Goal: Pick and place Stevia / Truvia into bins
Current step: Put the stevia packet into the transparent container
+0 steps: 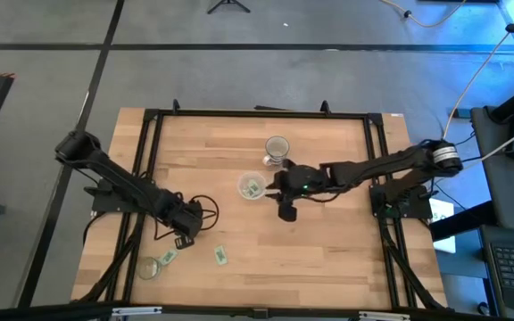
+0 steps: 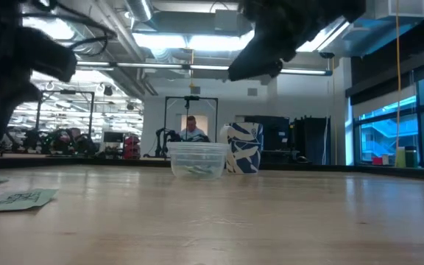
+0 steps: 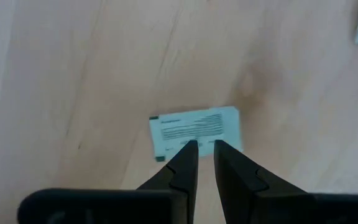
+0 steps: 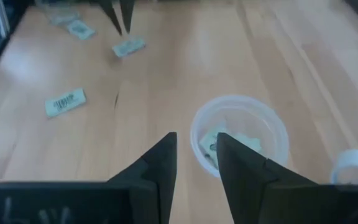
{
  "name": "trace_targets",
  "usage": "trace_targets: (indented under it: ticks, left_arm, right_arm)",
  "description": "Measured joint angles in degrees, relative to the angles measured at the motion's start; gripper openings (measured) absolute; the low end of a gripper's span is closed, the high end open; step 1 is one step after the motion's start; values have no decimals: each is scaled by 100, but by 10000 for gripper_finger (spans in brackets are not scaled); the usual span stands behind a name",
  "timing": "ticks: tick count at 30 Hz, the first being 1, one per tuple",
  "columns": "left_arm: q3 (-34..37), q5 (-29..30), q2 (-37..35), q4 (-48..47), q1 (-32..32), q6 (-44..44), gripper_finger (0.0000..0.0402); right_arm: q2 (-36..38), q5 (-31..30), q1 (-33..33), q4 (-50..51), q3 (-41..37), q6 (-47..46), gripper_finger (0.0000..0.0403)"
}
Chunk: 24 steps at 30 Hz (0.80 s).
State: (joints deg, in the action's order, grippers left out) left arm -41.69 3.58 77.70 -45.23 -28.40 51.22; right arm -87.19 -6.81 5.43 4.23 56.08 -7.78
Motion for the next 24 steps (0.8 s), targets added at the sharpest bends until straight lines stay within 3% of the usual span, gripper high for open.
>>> trace_targets:
  ticks: [15, 20, 24]
  left_arm:
    - [405, -340, 668, 824, 314, -114, 14]
    - [411, -518, 841, 1629, 429, -365, 13]
    - [428, -280, 879, 2412, 541, -451, 14]
  right_arm:
    - [337, 4, 48, 108, -377, -248, 117]
    - [338, 4, 62, 100, -379, -92, 117]
    - [281, -9, 185, 50, -372, 375, 117]
